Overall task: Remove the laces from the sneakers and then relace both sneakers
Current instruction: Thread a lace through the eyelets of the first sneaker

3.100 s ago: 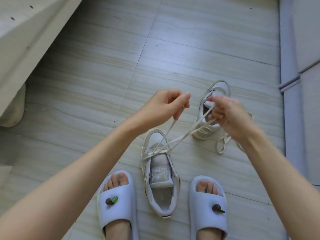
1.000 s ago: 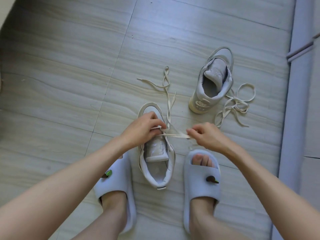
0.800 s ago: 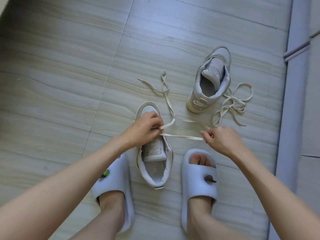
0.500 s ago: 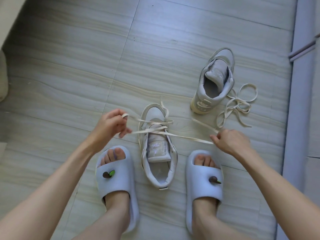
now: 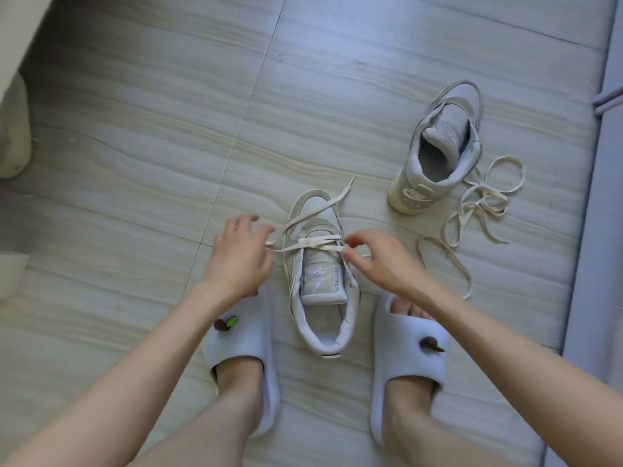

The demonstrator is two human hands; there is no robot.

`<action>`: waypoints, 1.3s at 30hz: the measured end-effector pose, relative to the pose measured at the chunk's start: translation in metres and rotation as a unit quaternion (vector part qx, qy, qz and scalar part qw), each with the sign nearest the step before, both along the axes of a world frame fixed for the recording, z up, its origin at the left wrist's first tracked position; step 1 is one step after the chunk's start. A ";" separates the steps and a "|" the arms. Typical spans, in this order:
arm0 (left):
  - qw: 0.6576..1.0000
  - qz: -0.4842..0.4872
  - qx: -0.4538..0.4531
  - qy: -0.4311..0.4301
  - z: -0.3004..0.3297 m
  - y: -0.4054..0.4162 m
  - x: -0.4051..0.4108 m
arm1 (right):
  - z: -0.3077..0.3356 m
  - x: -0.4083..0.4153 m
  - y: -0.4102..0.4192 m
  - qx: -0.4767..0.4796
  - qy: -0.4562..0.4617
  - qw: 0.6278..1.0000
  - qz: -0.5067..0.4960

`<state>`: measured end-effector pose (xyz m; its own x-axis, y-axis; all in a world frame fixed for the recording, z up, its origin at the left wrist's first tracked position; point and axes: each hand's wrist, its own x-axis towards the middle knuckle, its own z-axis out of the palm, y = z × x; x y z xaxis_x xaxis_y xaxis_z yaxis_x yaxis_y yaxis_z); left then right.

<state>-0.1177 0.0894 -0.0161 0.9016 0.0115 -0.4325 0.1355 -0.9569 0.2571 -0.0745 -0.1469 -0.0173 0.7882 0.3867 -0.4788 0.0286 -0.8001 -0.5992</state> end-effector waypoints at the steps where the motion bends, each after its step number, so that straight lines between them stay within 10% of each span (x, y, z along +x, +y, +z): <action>1: 0.999 -0.035 -0.013 -0.032 -0.001 -0.011 -0.001 | -0.001 -0.001 0.007 0.004 0.012 1.000 -0.003; 9: 0.991 -0.089 -0.067 -0.071 -0.008 -0.027 0.001 | -0.006 0.003 0.007 0.034 0.137 0.984 -0.111; 19: 0.994 -0.027 -0.075 -0.074 -0.003 -0.026 -0.007 | -0.005 -0.008 -0.014 -0.034 -0.088 0.996 0.007; 39: 0.987 -0.061 -0.069 -0.131 -0.005 -0.026 0.000 | 0.014 0.003 -0.038 -0.076 -0.239 0.968 0.030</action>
